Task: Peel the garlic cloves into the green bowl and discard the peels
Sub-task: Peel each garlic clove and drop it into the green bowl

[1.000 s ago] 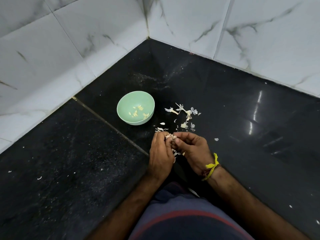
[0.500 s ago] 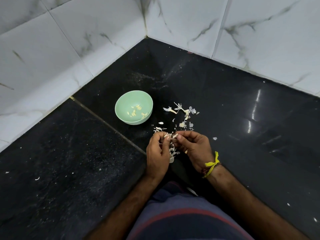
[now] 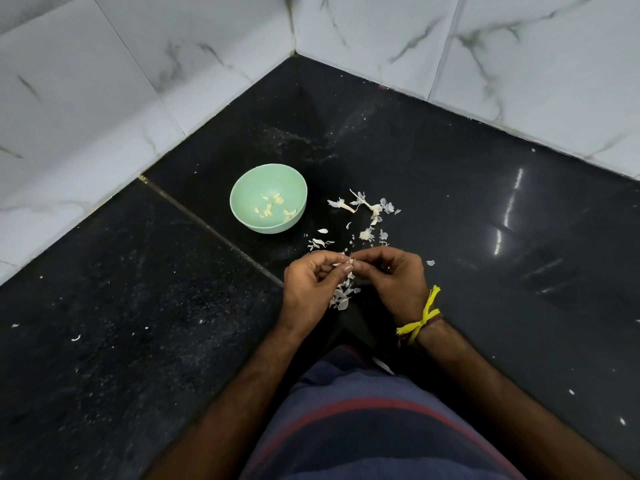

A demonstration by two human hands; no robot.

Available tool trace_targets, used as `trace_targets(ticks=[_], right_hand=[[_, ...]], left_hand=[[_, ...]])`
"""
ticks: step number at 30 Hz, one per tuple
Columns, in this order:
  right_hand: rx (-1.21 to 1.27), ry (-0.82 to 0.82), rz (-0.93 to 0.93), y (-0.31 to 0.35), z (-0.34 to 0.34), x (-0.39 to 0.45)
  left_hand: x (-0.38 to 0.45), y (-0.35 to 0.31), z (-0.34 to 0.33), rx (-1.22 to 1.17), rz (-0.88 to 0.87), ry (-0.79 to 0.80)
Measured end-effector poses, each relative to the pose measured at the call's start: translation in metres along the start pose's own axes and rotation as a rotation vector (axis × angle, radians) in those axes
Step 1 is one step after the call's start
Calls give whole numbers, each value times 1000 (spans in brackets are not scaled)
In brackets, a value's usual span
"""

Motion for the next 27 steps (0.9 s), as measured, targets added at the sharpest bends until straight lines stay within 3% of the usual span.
trace_targets(ticks=[9, 15, 20, 24, 27], right_hand=[[252, 5, -92, -15, -2, 1], [457, -53, -196, -27, -2, 2], [435, -87, -194, -27, 4, 3], [348, -104, -163, -22, 7, 4], [253, -118, -140, -11, 10, 8]], left_hand=[[-3, 0, -5, 179, -68, -44], [-3, 13, -9, 45, 32, -24], [-4, 21, 0, -34, 75, -108], [0, 25, 13, 197, 39, -223], [9, 22, 12, 416, -62, -181]])
Point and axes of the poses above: each hand's wrist, its own x-axis towards the middle knuckle, its own z-axis out of the back of the hand, y = z × x, the point moved 7 cm from there along x, towards the middle knuckle, and after that the axes turned 9 degrees about y, right-handed, at the moved point
